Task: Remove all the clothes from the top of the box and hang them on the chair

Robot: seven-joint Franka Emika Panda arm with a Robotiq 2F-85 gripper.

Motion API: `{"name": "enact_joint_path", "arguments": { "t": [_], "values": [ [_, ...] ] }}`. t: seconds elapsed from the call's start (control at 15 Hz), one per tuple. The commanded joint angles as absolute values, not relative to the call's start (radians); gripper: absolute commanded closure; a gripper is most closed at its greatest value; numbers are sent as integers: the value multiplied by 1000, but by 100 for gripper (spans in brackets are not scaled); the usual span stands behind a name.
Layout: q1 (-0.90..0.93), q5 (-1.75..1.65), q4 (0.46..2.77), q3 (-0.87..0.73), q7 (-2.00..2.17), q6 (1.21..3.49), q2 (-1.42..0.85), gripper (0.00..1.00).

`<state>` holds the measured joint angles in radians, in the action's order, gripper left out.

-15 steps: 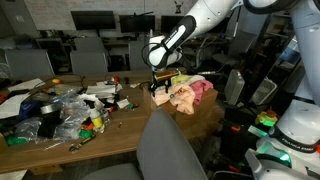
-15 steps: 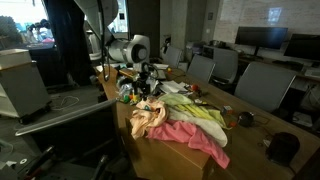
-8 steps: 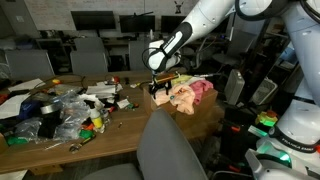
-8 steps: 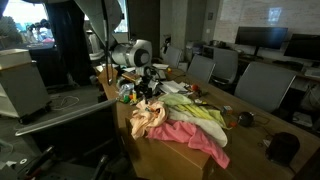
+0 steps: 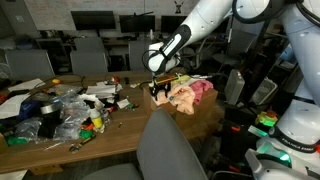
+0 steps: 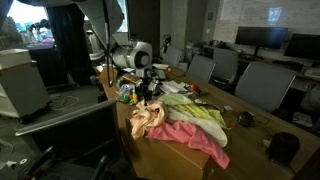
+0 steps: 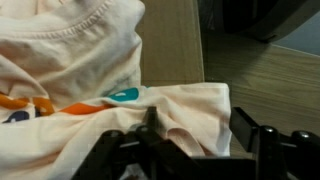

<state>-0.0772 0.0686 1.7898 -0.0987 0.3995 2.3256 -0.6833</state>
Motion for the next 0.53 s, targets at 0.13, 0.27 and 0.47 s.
{"name": "enact_joint_path", "arguments": {
  "t": [0.13,0.27,0.47],
  "values": [
    [-70,101,1776,-104,387,2319,-680,70],
    [-68,99,1784,-106,390,2316,-670,86],
    [-60,96,1818,-108,397,2317,-627,100]
  ]
}}
